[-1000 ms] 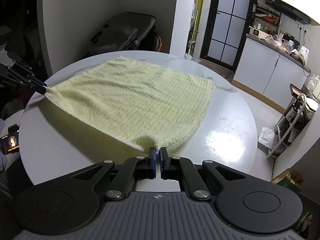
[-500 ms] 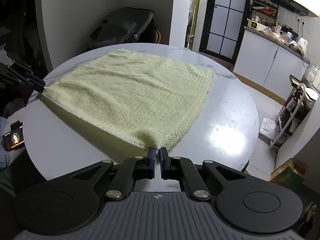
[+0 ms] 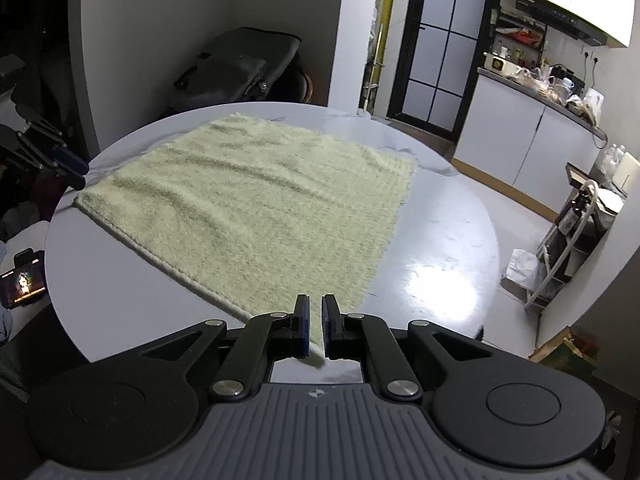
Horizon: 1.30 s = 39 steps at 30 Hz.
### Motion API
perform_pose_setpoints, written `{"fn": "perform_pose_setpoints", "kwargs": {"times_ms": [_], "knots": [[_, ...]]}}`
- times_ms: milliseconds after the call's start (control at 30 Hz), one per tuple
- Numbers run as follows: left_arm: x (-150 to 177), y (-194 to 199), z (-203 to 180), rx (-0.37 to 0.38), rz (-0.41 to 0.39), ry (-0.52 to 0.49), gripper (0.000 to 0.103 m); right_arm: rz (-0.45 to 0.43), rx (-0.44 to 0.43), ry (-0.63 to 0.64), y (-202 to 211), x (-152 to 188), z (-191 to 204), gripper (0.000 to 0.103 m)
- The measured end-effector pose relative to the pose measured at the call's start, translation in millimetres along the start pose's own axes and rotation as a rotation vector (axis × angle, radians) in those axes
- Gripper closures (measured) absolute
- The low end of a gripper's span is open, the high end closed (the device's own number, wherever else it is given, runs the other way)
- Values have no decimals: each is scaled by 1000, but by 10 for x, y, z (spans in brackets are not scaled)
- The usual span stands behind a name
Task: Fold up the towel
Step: 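Open both tools to release the towel corners, then move both tools over the flat towel to one of its edges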
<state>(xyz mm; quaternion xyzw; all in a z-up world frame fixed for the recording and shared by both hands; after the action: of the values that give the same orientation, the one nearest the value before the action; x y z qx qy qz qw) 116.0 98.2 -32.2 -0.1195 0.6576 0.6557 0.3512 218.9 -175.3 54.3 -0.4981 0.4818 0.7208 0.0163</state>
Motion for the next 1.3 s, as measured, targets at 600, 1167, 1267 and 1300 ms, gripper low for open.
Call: {"fn": "perform_pose_setpoints", "kwargs": {"times_ms": [600,1167,1267,1300], "knots": [[62,-169,10,18,38,-42,60,56,-15,-44,-283,171,27,95],[38,-146,59,24,64,-114,47,48,-65,-93,-209,112,-30,95],[0,-121,109,20,59,-109,46,33,-38,-72,-208,46,-65,82],[-19,-114,132,15,56,-109,45,29,-31,-68,-209,22,-80,76]]}}
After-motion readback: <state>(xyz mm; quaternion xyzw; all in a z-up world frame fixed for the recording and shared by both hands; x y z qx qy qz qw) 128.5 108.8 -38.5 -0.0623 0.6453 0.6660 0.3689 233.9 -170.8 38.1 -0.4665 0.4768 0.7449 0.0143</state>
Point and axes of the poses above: each gripper's, at about its wrist camera, not at the fingertips, and y roughly against the way its jaws point, z to its left, x to its underside, the point moved 9 cm from there along -y, roughly the way its jaws point, and after that the axes turned 10 degrees about -y, right-handed, at the moved point
